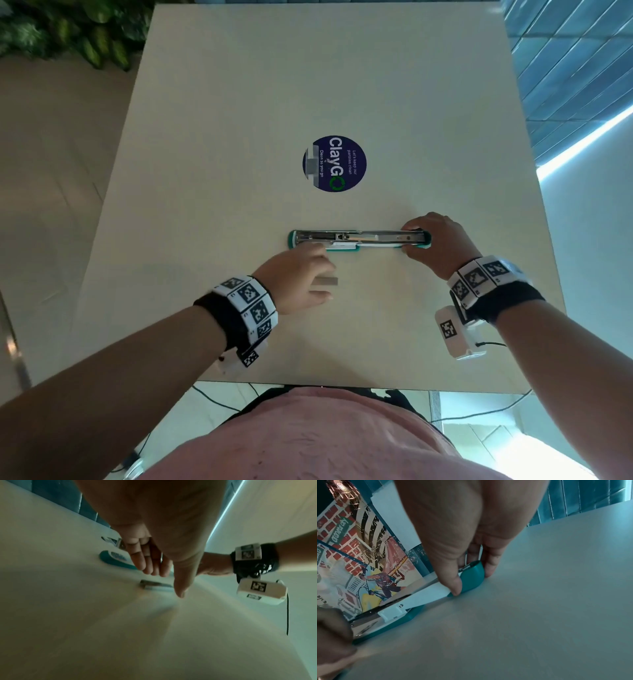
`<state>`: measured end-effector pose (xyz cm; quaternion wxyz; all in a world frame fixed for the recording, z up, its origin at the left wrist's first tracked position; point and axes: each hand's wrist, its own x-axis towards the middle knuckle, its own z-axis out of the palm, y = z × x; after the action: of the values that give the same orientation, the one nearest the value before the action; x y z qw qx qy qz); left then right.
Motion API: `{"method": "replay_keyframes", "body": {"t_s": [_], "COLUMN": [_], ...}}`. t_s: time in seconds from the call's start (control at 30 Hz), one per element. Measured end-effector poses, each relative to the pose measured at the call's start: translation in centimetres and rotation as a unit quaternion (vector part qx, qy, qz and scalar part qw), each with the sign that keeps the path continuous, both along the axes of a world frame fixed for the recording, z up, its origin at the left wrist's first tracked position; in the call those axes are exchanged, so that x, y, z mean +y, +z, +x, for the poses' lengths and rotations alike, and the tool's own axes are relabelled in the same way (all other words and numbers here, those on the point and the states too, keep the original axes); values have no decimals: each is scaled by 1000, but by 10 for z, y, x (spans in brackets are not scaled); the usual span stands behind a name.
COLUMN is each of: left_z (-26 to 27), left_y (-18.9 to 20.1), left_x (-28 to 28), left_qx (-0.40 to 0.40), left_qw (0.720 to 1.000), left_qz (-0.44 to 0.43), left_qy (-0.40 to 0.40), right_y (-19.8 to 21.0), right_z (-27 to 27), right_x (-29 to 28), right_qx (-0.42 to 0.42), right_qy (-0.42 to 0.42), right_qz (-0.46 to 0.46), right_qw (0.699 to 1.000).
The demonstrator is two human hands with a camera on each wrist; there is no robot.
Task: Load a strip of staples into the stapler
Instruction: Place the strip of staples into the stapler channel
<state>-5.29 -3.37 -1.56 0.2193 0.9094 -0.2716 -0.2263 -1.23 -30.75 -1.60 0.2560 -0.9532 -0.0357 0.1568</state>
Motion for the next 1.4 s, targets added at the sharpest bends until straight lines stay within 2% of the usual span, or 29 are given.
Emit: {"method": "replay_keyframes", "body": {"t_s": [0.3,0.47,0.53,0.7,1.03,1.4], "left_z": [-2,21,34,47,57,66], "left_y": [-12,6,10,7,5,17], "left_x": [-1,-7,-8,-6,-3,-3], "left_qx": [-25,-132,-146,-105,-76,-28], "left_qw": [998,984,981,990,993,999], "left_qz": [-44,-91,-86,-47,-49,-13], "left_qy": [34,81,90,85,75,40], "right_y": [-1,-3,-4,-7,-8,-10], "right_z": [-3,-3,-2,-3,-3,-3], "right_x": [-1,-3,-3,-4,-6,-7], "right_qx": [-1,4,3,3,1,5], "right_qy": [-13,-15,-17,-24,-23,-13], "right_qz": [22,27,31,44,57,53], "right_qw": [1000,1000,999,999,998,998]}}
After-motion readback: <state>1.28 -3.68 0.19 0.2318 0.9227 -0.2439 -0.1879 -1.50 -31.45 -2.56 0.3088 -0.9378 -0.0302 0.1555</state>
